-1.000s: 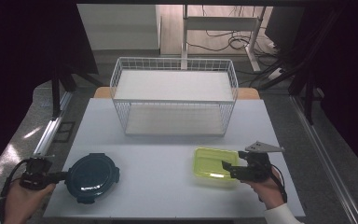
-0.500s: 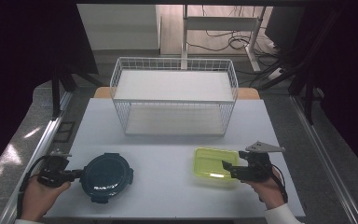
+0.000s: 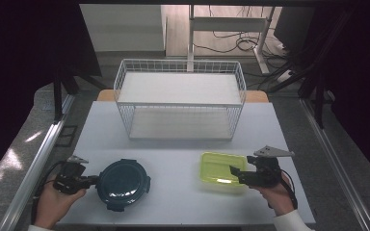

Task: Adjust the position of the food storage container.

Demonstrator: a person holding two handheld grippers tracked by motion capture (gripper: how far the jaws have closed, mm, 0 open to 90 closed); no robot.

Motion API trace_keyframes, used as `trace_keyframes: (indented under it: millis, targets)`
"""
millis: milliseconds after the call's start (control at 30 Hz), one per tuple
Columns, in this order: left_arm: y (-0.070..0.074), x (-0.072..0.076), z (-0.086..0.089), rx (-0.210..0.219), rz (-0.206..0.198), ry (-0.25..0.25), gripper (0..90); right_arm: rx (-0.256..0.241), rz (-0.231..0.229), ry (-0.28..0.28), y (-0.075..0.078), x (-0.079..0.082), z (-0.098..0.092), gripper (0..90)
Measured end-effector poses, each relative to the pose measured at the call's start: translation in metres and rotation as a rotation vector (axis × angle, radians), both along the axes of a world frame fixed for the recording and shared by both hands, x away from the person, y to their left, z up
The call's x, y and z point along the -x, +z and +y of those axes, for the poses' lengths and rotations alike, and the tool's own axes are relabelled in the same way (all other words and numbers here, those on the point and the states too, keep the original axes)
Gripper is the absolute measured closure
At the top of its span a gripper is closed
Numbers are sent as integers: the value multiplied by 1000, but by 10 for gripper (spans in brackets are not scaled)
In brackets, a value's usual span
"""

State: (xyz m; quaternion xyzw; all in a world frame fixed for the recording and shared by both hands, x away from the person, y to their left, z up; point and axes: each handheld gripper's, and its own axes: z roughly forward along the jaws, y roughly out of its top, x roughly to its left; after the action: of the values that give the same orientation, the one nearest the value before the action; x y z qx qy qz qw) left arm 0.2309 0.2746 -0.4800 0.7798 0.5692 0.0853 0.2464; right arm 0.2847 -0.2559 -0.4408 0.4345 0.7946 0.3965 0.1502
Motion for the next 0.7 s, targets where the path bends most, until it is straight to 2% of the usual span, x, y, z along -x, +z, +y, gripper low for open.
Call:
trace_keyframes:
  millis: [700]
  targets:
    - [0, 2, -28, 27, -5, -47, 900, 5, -3, 4, -1, 0, 1, 213]
